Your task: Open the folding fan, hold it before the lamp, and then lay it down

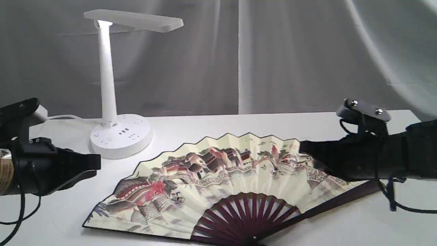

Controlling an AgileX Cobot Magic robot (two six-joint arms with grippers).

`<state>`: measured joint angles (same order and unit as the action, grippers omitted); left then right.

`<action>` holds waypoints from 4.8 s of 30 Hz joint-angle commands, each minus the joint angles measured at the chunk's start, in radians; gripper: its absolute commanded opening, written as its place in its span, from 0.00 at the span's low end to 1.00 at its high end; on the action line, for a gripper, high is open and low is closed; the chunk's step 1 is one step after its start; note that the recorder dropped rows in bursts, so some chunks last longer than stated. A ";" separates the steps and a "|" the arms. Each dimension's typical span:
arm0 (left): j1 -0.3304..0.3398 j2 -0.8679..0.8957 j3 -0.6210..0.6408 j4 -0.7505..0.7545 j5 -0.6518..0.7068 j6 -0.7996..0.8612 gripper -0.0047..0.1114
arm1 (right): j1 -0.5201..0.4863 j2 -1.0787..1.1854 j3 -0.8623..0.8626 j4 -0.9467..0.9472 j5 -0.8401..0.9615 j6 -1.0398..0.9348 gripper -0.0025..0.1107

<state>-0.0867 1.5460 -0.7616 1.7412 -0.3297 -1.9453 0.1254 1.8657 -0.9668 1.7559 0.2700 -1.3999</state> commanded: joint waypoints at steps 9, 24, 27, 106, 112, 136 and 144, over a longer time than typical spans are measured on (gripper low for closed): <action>-0.007 -0.008 -0.001 0.003 -0.121 -0.032 0.04 | -0.004 -0.009 -0.189 -0.445 0.677 0.472 0.02; -0.005 -0.010 -0.001 0.003 0.357 0.013 0.04 | 0.002 -0.009 -0.299 -1.991 0.601 1.644 0.02; -0.005 -0.010 0.014 0.003 0.346 0.017 0.04 | 0.004 -0.011 -0.299 -1.965 0.553 1.642 0.02; 0.048 -1.546 0.107 -1.706 1.182 1.693 0.04 | 0.004 -0.011 -0.035 -1.882 0.012 1.512 0.02; 0.048 -1.546 0.078 -1.724 1.210 1.720 0.04 | 0.004 -0.155 0.041 -1.882 -0.004 1.508 0.02; 0.048 -1.546 0.441 -1.709 0.821 1.720 0.04 | 0.004 -1.691 0.789 -1.883 -0.097 1.512 0.02; 0.048 -1.546 0.564 -1.709 0.571 1.720 0.04 | 0.002 -1.837 0.921 -1.867 -0.083 1.512 0.02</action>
<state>-0.0346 0.0029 -0.2075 0.0330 0.3089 -0.2290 0.1299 0.0144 -0.0610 -0.1200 0.2079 0.1159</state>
